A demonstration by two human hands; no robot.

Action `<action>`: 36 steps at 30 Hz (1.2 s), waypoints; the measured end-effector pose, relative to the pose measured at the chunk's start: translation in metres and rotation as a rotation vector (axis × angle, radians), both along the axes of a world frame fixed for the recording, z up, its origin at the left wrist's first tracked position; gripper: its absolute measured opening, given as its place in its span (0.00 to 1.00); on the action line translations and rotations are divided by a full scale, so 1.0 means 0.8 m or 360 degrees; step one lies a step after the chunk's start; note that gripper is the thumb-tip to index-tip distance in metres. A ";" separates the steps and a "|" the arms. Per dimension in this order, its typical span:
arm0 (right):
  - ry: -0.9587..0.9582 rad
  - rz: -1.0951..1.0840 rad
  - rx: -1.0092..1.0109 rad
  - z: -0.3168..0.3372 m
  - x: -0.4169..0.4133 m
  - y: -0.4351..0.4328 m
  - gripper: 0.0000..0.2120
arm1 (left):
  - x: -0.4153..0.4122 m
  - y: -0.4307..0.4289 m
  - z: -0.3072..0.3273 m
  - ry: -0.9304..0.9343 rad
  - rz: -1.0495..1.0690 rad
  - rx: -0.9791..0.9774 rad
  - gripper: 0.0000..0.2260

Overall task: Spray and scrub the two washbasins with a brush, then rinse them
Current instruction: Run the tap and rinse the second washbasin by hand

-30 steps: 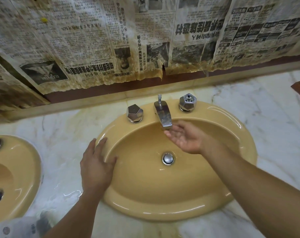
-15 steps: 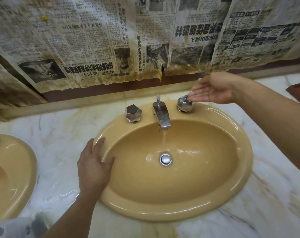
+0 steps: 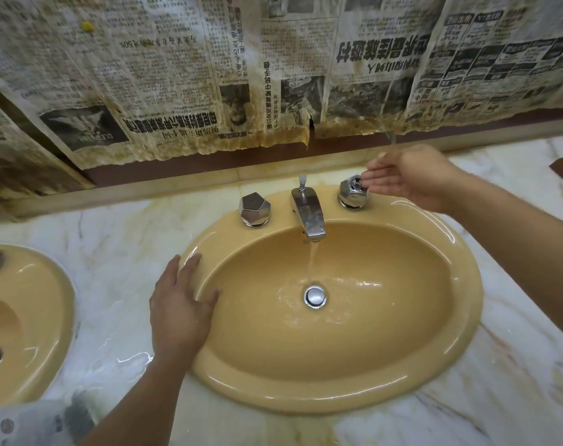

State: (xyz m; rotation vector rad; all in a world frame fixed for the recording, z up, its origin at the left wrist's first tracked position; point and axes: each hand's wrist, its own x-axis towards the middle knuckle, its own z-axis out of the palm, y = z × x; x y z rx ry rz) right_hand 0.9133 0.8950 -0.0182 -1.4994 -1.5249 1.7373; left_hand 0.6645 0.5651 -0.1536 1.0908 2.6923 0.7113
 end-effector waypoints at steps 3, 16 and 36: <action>0.0029 -0.0041 0.0270 -0.027 0.007 -0.014 0.10 | 0.001 0.001 0.001 -0.0009 0.0008 0.0002 0.31; 0.0291 -0.0581 -0.0017 -0.059 0.005 -0.046 0.10 | 0.003 0.002 0.002 0.0009 0.0033 -0.0030 0.32; 0.0326 -0.0166 -0.0705 -0.090 0.027 -0.053 0.14 | 0.001 -0.001 -0.001 -0.0025 0.0012 -0.0031 0.31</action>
